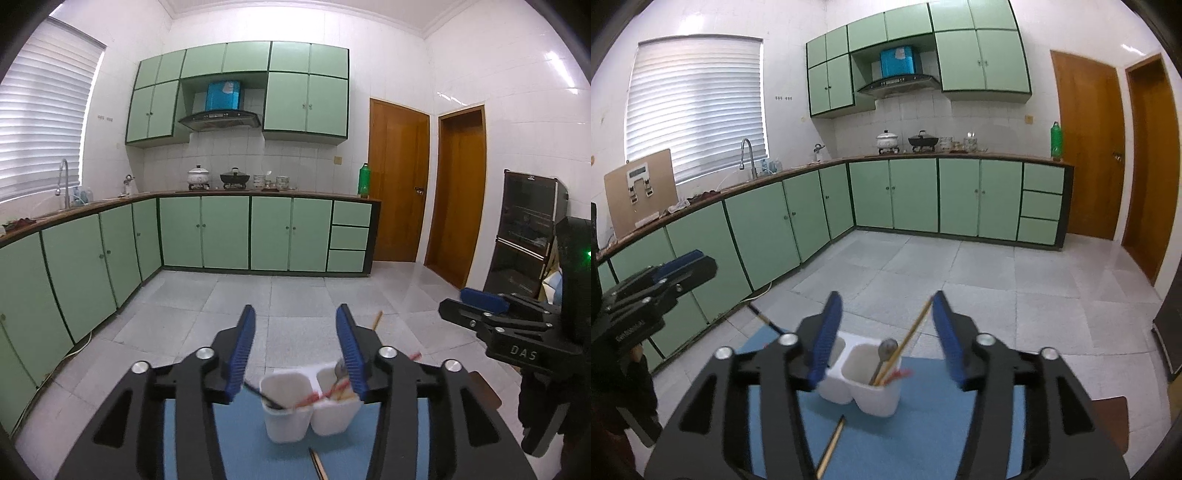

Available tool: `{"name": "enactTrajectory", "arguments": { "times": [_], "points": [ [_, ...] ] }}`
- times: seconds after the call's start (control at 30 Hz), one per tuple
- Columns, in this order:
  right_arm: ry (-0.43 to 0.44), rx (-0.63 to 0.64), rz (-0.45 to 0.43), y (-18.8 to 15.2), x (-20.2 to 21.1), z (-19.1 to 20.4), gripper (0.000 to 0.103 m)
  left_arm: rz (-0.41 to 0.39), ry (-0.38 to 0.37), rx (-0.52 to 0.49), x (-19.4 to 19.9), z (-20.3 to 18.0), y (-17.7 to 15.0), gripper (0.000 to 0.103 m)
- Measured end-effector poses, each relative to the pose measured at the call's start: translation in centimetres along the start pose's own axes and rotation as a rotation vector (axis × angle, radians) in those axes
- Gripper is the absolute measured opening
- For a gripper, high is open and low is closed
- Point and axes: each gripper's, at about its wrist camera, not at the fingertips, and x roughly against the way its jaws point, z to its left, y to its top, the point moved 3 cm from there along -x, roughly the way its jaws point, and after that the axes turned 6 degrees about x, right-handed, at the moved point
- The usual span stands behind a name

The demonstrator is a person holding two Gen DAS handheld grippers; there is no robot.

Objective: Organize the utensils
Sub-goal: 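Grasp the last plain wooden chopstick with the right tool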

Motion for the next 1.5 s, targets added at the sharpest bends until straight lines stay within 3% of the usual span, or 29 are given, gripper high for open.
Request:
{"name": "enactTrajectory", "arguments": {
  "times": [0.13, 0.3, 0.47, 0.77, 1.13, 1.4, 1.5],
  "points": [
    [-0.01, 0.011, 0.008, -3.7, 2.6, 0.9, 0.089, 0.033, 0.002, 0.024, 2.6, -0.1, -3.6, 0.058],
    [0.028, -0.033, 0.091, -8.9, 3.7, 2.3, 0.09, 0.135, 0.043, 0.042, 3.2, 0.6, -9.1, 0.062],
    [0.014, -0.05, 0.161, -13.7, 4.0, 3.9, 0.093, 0.256, 0.091, 0.047, 3.6, 1.4, -15.2, 0.062],
    [0.018, -0.097, 0.287, -20.1, 3.2, 6.4, 0.093, 0.408, 0.127, 0.038, 3.1, 2.1, -22.6, 0.062],
    [0.061, -0.08, 0.436, -26.0, 1.8, 9.8, 0.093, 0.529, 0.155, 0.015, 3.4, 3.2, -28.4, 0.062],
    [0.069, -0.037, 0.476, -27.3, 1.2, 12.0, 0.092, 0.537, 0.171, 0.031, 3.6, 4.0, -28.3, 0.062],
    [0.066, -0.006, 0.49, -27.5, 0.8, 12.7, 0.083, 0.539, 0.174, 0.04, 3.7, 4.3, -28.3, 0.062]
  ]
}}
